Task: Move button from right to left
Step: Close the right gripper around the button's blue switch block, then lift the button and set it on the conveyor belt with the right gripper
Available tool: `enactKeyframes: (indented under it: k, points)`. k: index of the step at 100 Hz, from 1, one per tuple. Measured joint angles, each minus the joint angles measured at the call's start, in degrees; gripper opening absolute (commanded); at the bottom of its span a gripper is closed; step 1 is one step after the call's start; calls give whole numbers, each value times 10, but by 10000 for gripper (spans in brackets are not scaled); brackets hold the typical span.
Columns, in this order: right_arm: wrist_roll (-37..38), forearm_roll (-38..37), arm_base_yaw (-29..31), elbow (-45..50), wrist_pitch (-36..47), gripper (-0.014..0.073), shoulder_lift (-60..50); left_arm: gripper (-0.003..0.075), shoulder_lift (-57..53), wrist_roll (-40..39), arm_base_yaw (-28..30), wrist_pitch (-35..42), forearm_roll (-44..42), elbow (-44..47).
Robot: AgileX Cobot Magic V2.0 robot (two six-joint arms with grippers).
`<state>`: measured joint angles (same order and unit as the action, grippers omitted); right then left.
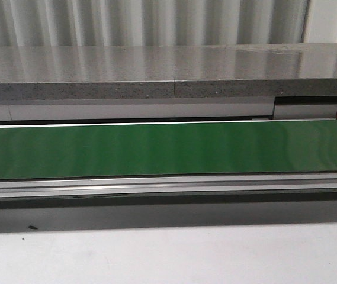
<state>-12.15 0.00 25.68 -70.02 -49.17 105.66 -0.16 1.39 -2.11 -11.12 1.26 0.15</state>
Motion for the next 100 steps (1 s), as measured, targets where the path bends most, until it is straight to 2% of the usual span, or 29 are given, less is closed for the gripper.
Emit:
enactKeyframes:
  k: [21, 26, 38, 48, 73, 100]
  points:
    - [-23, 11, 0, -10, 3, 489, 38, -21, 0, 0, 0, 0, 0, 0]
    - [-25, 12, 0, -13, 3, 442, 42, -20, 0, 0, 0, 0, 0, 0]
    - [-25, 14, 0, -13, 4, 258, 51, -20, 0, 0, 0, 0, 0, 0]
    - [-25, 14, 0, -13, 7, 179, 52, -20, 0, 0, 0, 0, 0, 0]
    - [-25, 18, 0, -13, 5, 174, 38, -20, 0, 0, 0, 0, 0, 0]
    - [-26, 46, -2, -13, -19, 174, -66, -20, 0, 0, 0, 0, 0, 0]
